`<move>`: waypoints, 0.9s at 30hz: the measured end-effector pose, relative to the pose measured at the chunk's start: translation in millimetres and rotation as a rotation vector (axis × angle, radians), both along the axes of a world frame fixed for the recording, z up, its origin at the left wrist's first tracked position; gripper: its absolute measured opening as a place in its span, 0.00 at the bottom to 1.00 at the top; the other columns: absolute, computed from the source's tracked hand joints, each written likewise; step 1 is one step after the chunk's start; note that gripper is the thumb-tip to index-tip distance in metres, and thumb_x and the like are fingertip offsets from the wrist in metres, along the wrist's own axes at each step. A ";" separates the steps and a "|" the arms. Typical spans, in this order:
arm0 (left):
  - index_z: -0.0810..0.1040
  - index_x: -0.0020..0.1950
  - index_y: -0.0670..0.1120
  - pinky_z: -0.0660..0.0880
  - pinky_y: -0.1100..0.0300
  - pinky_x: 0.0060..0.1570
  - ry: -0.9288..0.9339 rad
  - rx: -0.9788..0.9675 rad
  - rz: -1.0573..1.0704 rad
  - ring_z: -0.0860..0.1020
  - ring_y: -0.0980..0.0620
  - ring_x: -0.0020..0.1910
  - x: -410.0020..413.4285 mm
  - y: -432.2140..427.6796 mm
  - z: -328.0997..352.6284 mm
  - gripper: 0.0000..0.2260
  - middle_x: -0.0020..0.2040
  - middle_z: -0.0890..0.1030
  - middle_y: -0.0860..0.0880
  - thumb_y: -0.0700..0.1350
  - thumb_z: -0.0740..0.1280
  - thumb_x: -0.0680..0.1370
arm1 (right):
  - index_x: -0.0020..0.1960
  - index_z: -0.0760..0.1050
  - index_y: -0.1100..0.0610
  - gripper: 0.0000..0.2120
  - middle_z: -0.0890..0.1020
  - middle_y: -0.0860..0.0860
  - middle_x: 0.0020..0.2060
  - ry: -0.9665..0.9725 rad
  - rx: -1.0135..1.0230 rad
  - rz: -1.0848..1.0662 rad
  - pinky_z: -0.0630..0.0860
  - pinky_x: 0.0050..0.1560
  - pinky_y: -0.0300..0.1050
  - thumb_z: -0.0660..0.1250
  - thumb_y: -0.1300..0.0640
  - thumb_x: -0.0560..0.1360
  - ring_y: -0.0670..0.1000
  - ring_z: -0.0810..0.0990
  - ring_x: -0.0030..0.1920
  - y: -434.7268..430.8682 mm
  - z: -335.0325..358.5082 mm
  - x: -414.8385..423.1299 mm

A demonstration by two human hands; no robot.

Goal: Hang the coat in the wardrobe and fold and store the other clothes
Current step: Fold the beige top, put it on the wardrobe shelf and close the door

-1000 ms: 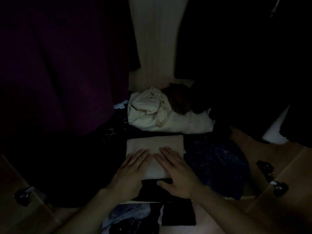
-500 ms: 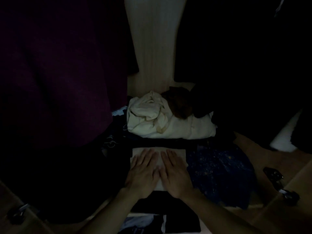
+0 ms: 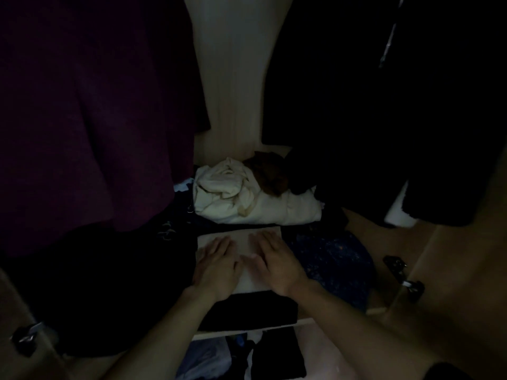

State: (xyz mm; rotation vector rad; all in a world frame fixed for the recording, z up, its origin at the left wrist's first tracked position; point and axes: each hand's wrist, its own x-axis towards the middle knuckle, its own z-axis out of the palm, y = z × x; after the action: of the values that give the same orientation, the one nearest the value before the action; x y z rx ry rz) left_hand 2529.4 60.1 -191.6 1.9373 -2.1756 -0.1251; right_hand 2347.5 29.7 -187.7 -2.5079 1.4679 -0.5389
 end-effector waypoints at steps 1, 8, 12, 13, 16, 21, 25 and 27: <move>0.53 0.81 0.47 0.46 0.52 0.76 0.012 -0.013 -0.016 0.51 0.50 0.79 1.1 1.6 1.8 0.32 0.81 0.52 0.49 0.60 0.41 0.79 | 0.77 0.60 0.60 0.39 0.64 0.57 0.76 -0.024 -0.036 -0.024 0.56 0.77 0.52 0.41 0.33 0.79 0.55 0.61 0.76 5.7 5.5 -4.3; 0.60 0.79 0.45 0.51 0.51 0.77 0.104 -0.001 -0.018 0.55 0.48 0.78 0.4 38.4 12.7 0.30 0.80 0.57 0.47 0.59 0.49 0.80 | 0.80 0.53 0.54 0.46 0.57 0.54 0.79 0.006 -0.100 -0.081 0.55 0.77 0.59 0.31 0.27 0.73 0.55 0.53 0.79 43.8 23.6 -29.3; 0.58 0.80 0.47 0.51 0.48 0.76 0.117 -0.032 -0.002 0.51 0.47 0.79 -4.7 61.9 36.4 0.27 0.81 0.54 0.48 0.58 0.52 0.83 | 0.80 0.52 0.54 0.46 0.57 0.53 0.79 -0.009 -0.130 -0.047 0.53 0.77 0.58 0.29 0.28 0.72 0.54 0.53 0.79 68.6 39.0 -31.9; 0.58 0.80 0.47 0.52 0.47 0.76 0.110 -0.049 0.001 0.51 0.47 0.79 -7.4 68.3 43.1 0.27 0.81 0.54 0.48 0.58 0.53 0.83 | 0.80 0.52 0.54 0.46 0.56 0.53 0.79 -0.005 -0.134 -0.040 0.53 0.77 0.57 0.29 0.28 0.73 0.54 0.52 0.79 74.2 43.8 -33.9; 0.60 0.79 0.48 0.55 0.44 0.75 0.099 -0.085 -0.007 0.53 0.47 0.78 -16.3 86.4 59.4 0.27 0.80 0.56 0.48 0.59 0.52 0.83 | 0.80 0.52 0.55 0.39 0.57 0.53 0.79 -0.012 -0.155 -0.028 0.55 0.77 0.57 0.36 0.33 0.78 0.53 0.53 0.79 91.3 55.5 -44.6; 0.58 0.79 0.50 0.63 0.51 0.72 0.158 -0.141 -0.065 0.62 0.49 0.74 -36.8 125.8 79.3 0.32 0.78 0.63 0.50 0.65 0.50 0.79 | 0.80 0.49 0.51 0.41 0.54 0.52 0.80 -0.009 -0.151 -0.021 0.54 0.78 0.54 0.34 0.30 0.74 0.54 0.53 0.79 130.8 71.7 -81.6; 0.57 0.80 0.50 0.63 0.53 0.72 0.122 -0.169 -0.048 0.62 0.49 0.74 -62.5 158.0 90.1 0.32 0.78 0.62 0.51 0.65 0.51 0.80 | 0.80 0.49 0.49 0.43 0.52 0.51 0.80 0.006 -0.166 -0.029 0.56 0.77 0.55 0.32 0.29 0.72 0.55 0.52 0.79 169.0 79.8 -123.5; 0.57 0.80 0.50 0.61 0.55 0.72 0.138 -0.181 -0.029 0.61 0.50 0.74 -80.8 179.8 89.2 0.32 0.78 0.61 0.51 0.66 0.50 0.80 | 0.80 0.50 0.49 0.43 0.52 0.51 0.80 0.016 -0.159 -0.043 0.58 0.76 0.56 0.32 0.30 0.72 0.54 0.52 0.79 184.6 79.9 -142.7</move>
State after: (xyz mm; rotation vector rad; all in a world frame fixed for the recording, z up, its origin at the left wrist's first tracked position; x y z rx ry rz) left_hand 2448.6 239.9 -102.4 1.7461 -2.0505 -0.0629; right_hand 2204.8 214.3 -107.8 -2.6103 1.5443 -0.6698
